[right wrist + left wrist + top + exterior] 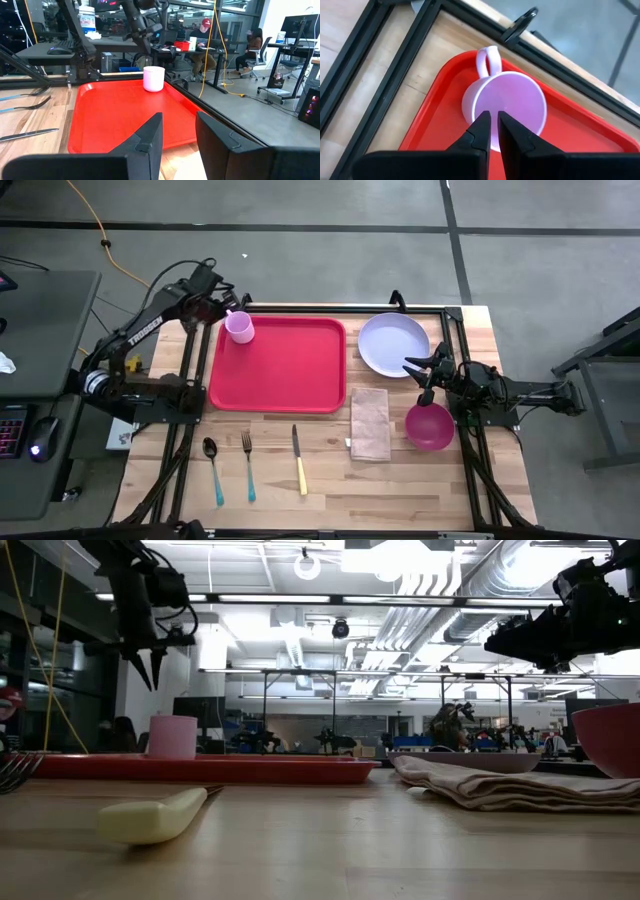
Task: Set up tray
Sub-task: Put the violet plate below the pink mug on the red tray
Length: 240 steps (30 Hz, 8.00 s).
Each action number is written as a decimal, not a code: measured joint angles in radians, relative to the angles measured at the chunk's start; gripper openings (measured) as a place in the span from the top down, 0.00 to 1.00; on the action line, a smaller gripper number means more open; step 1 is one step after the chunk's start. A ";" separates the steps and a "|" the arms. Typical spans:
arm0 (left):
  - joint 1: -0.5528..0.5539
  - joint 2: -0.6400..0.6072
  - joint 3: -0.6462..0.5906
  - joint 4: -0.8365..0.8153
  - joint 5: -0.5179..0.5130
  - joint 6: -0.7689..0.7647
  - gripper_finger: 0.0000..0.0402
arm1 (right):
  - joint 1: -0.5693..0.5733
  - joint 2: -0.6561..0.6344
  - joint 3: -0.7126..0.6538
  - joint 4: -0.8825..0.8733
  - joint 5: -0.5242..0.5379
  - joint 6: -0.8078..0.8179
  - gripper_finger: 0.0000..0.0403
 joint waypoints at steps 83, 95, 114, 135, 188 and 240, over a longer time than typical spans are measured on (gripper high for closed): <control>-0.816 -0.036 0.002 0.702 -0.032 -0.076 0.84 | 0.000 -0.001 0.000 0.078 0.079 0.105 0.77; -0.897 0.000 0.001 0.748 -0.104 -0.086 0.84 | 0.000 -0.001 0.000 0.083 0.105 0.105 0.77; -0.950 0.281 0.295 0.698 -0.111 0.030 0.84 | 0.000 -0.001 0.000 0.083 0.176 0.100 0.77; -0.949 0.430 0.468 0.439 -0.145 0.067 0.84 | 0.000 0.001 0.019 0.127 0.417 0.202 0.77; -0.949 0.429 -0.096 1.130 -0.044 0.239 0.84 | -0.568 0.586 0.611 -0.983 -0.042 0.796 0.77; -0.948 0.429 -0.245 1.483 0.098 0.242 0.84 | -0.884 1.137 0.574 -0.721 -0.226 0.609 0.56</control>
